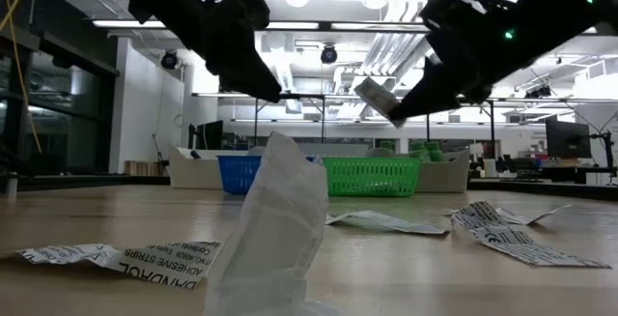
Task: Pick & Place Travel size toiletries
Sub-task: Put the white bandage pad into the blue basket
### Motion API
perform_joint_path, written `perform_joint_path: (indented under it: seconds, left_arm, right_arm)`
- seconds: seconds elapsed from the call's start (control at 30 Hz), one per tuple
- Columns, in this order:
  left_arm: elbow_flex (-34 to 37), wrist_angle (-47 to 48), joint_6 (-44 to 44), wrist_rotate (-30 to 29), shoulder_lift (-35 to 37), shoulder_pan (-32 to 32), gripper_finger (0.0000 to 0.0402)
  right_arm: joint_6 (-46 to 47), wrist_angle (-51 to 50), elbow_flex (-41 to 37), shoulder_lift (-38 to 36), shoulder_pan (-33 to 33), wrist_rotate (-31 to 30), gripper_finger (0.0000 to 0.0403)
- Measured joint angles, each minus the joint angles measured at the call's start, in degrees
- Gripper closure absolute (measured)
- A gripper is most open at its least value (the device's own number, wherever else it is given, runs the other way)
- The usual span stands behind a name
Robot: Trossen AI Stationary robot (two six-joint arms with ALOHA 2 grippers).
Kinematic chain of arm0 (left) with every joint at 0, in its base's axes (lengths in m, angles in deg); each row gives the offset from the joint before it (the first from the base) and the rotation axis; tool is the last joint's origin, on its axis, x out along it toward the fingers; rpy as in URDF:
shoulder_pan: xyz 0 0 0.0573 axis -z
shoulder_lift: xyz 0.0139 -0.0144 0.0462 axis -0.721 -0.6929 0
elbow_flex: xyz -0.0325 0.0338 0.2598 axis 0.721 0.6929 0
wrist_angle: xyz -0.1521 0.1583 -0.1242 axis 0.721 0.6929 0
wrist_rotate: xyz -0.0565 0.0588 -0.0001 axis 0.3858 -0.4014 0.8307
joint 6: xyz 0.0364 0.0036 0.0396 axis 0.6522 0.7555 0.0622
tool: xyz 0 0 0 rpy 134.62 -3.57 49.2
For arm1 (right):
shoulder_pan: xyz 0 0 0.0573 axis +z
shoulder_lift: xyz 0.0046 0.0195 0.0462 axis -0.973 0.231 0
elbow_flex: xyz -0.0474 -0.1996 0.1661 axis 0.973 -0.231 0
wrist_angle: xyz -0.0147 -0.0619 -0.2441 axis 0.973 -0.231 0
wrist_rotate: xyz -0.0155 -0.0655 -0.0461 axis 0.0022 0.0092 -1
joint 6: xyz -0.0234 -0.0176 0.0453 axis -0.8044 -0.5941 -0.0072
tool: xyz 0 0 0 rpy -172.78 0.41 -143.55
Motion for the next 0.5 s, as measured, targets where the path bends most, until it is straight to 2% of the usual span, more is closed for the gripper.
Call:
perform_joint_path:
  seconds: [0.27, 0.5]
  left_arm:
    - [0.05, -3.11, 0.05, 2.26, -1.48, 0.0, 0.0213]
    - [0.05, -6.32, 0.37, 2.95, -1.48, 0.0, 0.0213]
  right_arm:
    - [-0.85, 4.03, 0.06, 2.6, -2.62, 0.98, 0.0401]
    - [-2.29, 8.94, 0.03, 4.23, -5.0, 4.33, 0.0401]
